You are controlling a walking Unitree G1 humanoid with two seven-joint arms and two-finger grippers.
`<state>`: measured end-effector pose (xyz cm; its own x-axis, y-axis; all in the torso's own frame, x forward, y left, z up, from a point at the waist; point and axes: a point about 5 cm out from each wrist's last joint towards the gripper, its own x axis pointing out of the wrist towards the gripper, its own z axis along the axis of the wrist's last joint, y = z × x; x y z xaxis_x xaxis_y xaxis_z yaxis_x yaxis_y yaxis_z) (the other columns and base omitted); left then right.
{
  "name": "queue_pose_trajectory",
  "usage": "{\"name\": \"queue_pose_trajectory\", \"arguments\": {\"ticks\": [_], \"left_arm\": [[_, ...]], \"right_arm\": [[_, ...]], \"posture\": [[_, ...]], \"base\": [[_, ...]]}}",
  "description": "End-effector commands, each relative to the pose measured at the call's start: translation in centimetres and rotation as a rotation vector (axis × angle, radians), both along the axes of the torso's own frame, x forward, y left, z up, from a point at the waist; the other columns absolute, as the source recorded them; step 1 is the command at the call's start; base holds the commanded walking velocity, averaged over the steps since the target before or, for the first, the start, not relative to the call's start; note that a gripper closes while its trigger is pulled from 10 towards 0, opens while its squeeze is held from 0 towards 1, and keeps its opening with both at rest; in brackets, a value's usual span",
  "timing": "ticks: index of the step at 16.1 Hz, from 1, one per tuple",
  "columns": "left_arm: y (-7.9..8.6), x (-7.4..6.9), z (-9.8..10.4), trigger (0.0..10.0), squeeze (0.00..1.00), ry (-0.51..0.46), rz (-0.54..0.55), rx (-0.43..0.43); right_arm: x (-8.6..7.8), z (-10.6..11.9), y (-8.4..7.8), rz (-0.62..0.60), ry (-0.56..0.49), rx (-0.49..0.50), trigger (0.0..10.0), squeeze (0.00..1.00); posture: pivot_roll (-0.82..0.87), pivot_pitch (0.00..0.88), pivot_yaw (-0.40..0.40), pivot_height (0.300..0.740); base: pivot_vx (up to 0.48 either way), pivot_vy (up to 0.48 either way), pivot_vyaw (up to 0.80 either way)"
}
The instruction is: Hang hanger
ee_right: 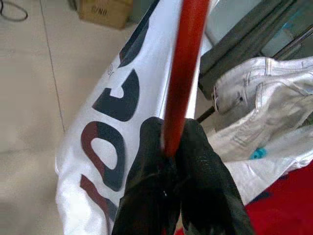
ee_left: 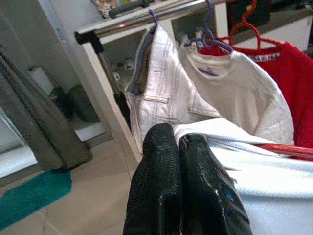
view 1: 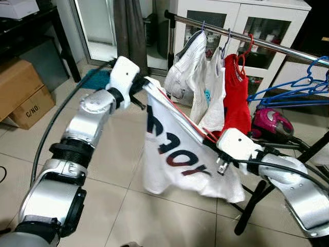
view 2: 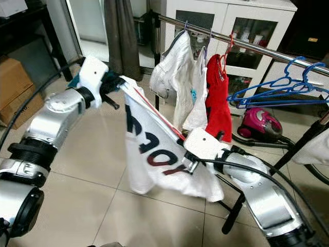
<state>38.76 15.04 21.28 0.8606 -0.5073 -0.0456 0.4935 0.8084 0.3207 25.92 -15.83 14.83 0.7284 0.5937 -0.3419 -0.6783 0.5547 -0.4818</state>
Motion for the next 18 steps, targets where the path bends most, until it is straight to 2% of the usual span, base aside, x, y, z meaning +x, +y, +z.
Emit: {"name": "queue_pose_trajectory", "arguments": {"ticks": [1,3,4,5,6,7,8,10,11,15,18], "left_arm": [[5.1,-0.1,4.2,0.0,0.00,-0.164,0.173,-0.046],[3.7,-0.3,3.5,0.0,0.00,-0.160,0.111,-0.027],[1.8,-0.5,3.2,0.0,0.00,-0.166,0.044,-0.014],[1.1,-0.6,3.1,0.0,0.00,-0.169,0.022,-0.013],[-1.6,-0.9,3.4,0.0,0.00,-0.182,-0.065,-0.018],[-2.1,-1.0,3.4,0.0,0.00,-0.184,-0.079,-0.020],[-3.6,-1.1,3.4,0.0,0.00,-0.186,-0.119,-0.026],[-4.1,-1.1,3.2,0.0,0.00,-0.195,-0.126,0.015],[-4.0,-1.2,3.3,0.0,0.00,-0.200,-0.123,0.027],[-3.9,-1.4,3.9,0.0,0.00,-0.222,-0.145,0.034],[-6.1,-2.4,3.2,0.0,0.00,-0.209,-0.237,0.028]], "right_arm": [[0.2,-1.9,-2.8,-0.162,0.090,0.011,0.0,0.00],[0.8,-1.0,-2.5,-0.171,0.043,0.061,0.0,0.00],[1.2,-0.4,-1.9,-0.145,0.008,0.058,0.0,0.00],[1.3,-0.3,-1.7,-0.134,0.004,0.057,0.0,0.00],[1.7,-0.4,-0.4,-0.098,0.002,0.049,0.0,0.00],[1.7,-0.5,-0.2,-0.092,0.002,0.048,0.0,0.00],[1.8,-0.9,0.6,-0.057,0.010,0.014,0.0,0.00],[1.3,-2.0,0.8,-0.012,0.041,-0.068,0.0,0.00],[0.7,-2.8,0.4,0.018,0.083,-0.131,0.0,0.00],[-0.2,-3.9,-0.8,0.048,0.144,-0.261,0.0,0.00],[0.0,-3.8,-0.2,0.052,0.174,-0.244,0.0,0.00]], "posture": [[0.02,0.000,0.009,0.740],[0.02,0.000,0.009,0.740],[0.01,0.000,0.011,0.740],[0.01,0.000,0.011,0.740],[0.01,0.000,0.014,0.740],[0.01,0.000,0.014,0.740],[0.02,0.000,0.015,0.740],[0.01,0.000,0.019,0.740],[0.01,0.000,0.022,0.740],[0.01,0.000,0.020,0.740],[0.01,0.000,0.020,0.740]], "base": [[0.000,0.000,0.00],[0.000,0.000,0.00],[0.000,0.000,0.00],[0.000,0.000,0.00],[0.000,0.000,0.00],[0.000,0.000,0.00],[0.000,0.000,0.00],[0.000,0.000,0.00],[0.000,0.000,0.00],[0.000,0.000,0.00],[0.000,0.000,0.00]]}}
